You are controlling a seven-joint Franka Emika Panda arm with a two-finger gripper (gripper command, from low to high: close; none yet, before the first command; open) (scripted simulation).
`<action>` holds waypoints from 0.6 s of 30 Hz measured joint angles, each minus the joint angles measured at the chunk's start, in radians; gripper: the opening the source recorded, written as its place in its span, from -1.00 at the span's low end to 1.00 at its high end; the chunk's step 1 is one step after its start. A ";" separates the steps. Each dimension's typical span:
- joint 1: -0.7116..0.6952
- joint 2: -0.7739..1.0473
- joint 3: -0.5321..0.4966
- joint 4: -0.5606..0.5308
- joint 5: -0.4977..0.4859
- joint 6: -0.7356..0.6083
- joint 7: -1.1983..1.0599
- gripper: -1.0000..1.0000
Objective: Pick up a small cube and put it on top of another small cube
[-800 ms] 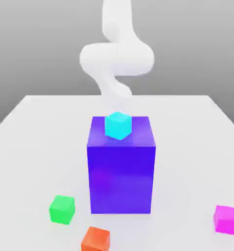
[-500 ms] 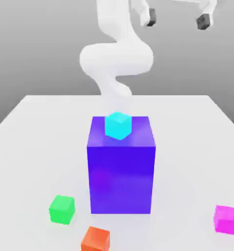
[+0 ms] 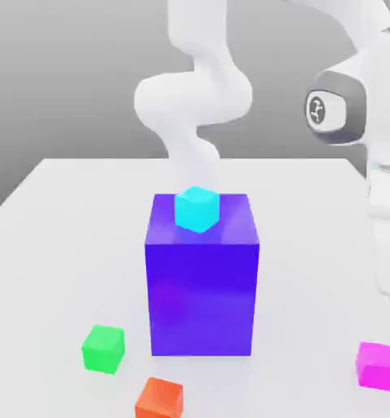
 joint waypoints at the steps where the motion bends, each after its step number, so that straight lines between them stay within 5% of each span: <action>1: 0.009 0.036 0.006 -0.003 -0.017 0.013 -0.013 0.00; 8: 0.067 0.290 -0.013 0.022 -0.106 0.165 -0.025 0.00; 9: 0.071 0.311 -0.017 0.026 -0.109 0.181 -0.023 -1.00; 18: 0.062 0.254 -0.006 0.013 -0.099 0.134 -0.031 -1.00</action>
